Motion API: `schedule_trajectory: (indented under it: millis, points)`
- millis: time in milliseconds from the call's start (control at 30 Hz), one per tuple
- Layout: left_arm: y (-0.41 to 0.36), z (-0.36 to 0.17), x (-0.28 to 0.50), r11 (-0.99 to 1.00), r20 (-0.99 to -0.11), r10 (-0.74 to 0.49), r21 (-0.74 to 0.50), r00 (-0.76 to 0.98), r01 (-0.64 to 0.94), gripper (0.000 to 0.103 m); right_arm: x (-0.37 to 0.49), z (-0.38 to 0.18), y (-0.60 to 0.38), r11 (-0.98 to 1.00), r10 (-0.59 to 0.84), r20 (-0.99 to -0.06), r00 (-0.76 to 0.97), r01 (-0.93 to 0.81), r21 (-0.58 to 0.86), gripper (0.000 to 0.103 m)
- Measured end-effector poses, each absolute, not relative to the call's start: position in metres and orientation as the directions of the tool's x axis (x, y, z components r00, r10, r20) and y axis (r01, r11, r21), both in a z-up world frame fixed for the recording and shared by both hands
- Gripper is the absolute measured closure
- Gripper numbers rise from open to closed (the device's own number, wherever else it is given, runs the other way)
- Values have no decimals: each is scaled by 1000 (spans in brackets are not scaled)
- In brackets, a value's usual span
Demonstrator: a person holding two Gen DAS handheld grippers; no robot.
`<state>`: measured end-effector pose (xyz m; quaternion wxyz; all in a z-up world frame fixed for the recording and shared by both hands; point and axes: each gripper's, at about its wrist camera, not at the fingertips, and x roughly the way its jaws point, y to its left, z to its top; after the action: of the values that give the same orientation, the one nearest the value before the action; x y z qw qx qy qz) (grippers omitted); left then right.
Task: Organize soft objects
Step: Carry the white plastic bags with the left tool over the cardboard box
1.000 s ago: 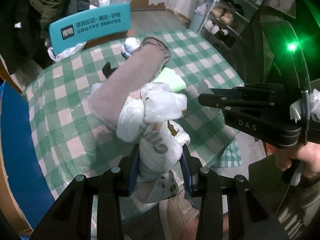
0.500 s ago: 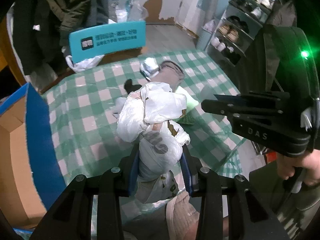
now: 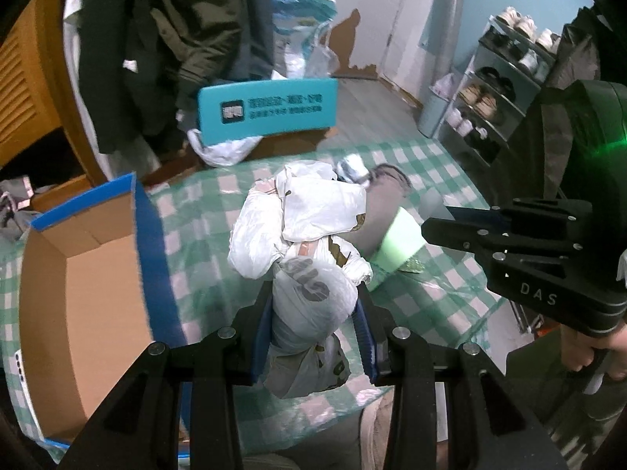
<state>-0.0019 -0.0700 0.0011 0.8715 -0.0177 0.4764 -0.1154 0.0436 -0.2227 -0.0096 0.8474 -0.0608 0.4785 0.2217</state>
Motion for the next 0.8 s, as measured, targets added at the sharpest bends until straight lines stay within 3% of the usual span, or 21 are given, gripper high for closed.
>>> schedule_trajectory:
  millis: [800]
  points:
    - [33,12,-8,994,-804,-91,-107,587,8,65,52,8,-103,802,406,-826,391,-586,117,87]
